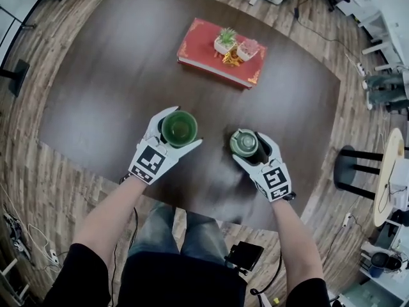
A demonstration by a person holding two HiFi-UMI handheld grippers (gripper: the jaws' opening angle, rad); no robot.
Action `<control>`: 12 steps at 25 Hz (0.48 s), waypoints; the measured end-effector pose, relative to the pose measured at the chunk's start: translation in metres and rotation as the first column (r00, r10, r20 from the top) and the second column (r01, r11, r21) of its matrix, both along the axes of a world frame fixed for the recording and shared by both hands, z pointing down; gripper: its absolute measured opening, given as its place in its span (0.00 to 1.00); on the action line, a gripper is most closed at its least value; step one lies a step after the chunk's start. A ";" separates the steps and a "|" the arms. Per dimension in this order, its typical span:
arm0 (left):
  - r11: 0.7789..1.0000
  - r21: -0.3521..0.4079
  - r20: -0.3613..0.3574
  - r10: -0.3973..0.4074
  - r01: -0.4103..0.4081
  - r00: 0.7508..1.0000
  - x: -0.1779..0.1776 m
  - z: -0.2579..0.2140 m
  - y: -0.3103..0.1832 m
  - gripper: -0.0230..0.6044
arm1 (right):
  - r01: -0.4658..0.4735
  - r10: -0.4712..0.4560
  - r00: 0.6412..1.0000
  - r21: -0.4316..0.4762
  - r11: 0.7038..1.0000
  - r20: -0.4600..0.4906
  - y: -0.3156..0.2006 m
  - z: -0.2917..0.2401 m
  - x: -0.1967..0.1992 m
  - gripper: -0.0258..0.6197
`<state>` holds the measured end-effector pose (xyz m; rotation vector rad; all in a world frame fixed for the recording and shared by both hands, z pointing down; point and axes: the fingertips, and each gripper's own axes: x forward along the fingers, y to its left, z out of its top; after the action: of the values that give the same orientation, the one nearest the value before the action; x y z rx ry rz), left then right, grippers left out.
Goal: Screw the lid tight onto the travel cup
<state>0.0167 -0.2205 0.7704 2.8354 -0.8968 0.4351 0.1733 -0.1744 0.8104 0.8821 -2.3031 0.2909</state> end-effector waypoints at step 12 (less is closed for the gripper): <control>1.000 -0.007 0.020 0.028 -0.028 0.999 0.006 0.002 0.014 0.71 | -0.050 0.050 0.998 0.000 0.999 0.026 -0.001 0.019 -0.015 0.67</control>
<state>0.0230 -0.2066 0.7721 2.8458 -0.8585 0.4705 0.1586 -0.1755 0.8294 0.9424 -2.3080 0.3246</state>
